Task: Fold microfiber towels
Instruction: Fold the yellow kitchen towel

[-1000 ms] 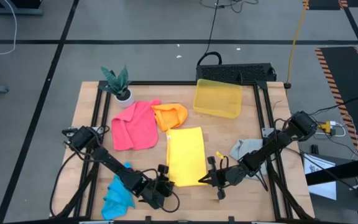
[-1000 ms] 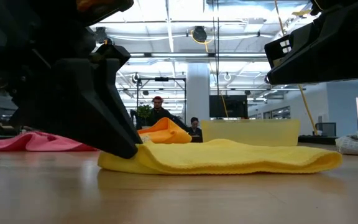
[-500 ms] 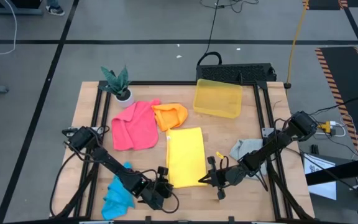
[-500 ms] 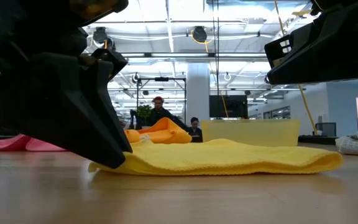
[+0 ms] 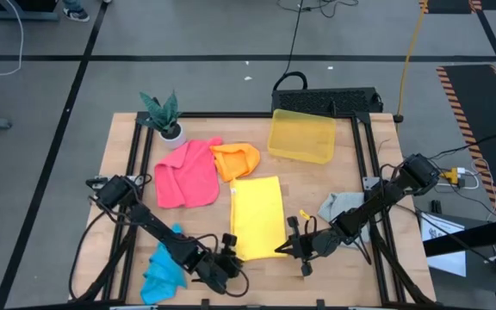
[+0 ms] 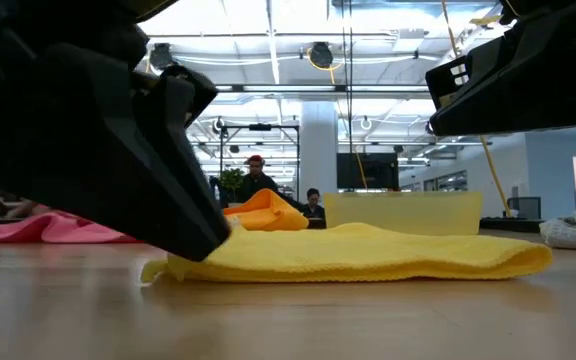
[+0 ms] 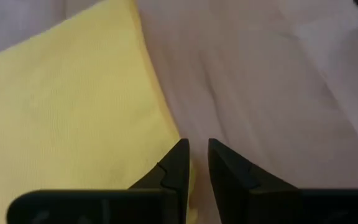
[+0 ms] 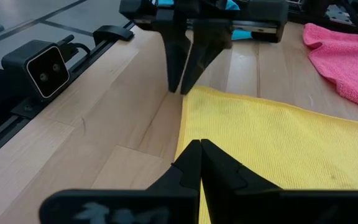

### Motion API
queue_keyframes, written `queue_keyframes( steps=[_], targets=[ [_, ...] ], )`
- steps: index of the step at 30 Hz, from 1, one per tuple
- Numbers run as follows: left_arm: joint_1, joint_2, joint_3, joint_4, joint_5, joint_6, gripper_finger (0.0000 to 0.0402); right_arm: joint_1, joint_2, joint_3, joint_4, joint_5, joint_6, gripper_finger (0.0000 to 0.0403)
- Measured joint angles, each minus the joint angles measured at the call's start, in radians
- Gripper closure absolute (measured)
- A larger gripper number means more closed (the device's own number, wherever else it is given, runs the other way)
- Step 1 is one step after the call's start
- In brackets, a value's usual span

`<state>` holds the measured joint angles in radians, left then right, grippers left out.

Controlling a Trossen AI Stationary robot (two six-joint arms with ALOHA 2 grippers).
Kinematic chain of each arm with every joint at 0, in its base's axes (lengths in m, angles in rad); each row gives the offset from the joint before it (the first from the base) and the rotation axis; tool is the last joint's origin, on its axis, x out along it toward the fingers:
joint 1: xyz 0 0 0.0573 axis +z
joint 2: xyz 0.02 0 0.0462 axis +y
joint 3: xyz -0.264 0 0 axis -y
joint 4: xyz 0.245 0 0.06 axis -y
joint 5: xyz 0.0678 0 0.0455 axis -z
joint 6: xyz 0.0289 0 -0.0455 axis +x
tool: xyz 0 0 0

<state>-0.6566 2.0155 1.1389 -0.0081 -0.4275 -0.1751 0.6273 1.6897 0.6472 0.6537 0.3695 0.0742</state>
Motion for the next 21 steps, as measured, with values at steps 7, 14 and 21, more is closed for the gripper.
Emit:
queue_keyframes(
  steps=[7,14,21],
  targets=[
    [-0.007,0.025,0.0,-0.011,-0.043,0.064,0.0314,0.0,0.0,0.0,-0.009,0.0,0.0,0.0403],
    [-0.02,0.02,0.0,-0.017,-0.076,0.095,0.0249,0.0,0.0,0.0,-0.014,0.0,0.001,0.0403],
    [-0.04,0.02,0.0,-0.074,-0.188,0.084,0.0277,0.0,0.0,0.0,-0.014,0.0,0.002,0.0403]
  ],
)
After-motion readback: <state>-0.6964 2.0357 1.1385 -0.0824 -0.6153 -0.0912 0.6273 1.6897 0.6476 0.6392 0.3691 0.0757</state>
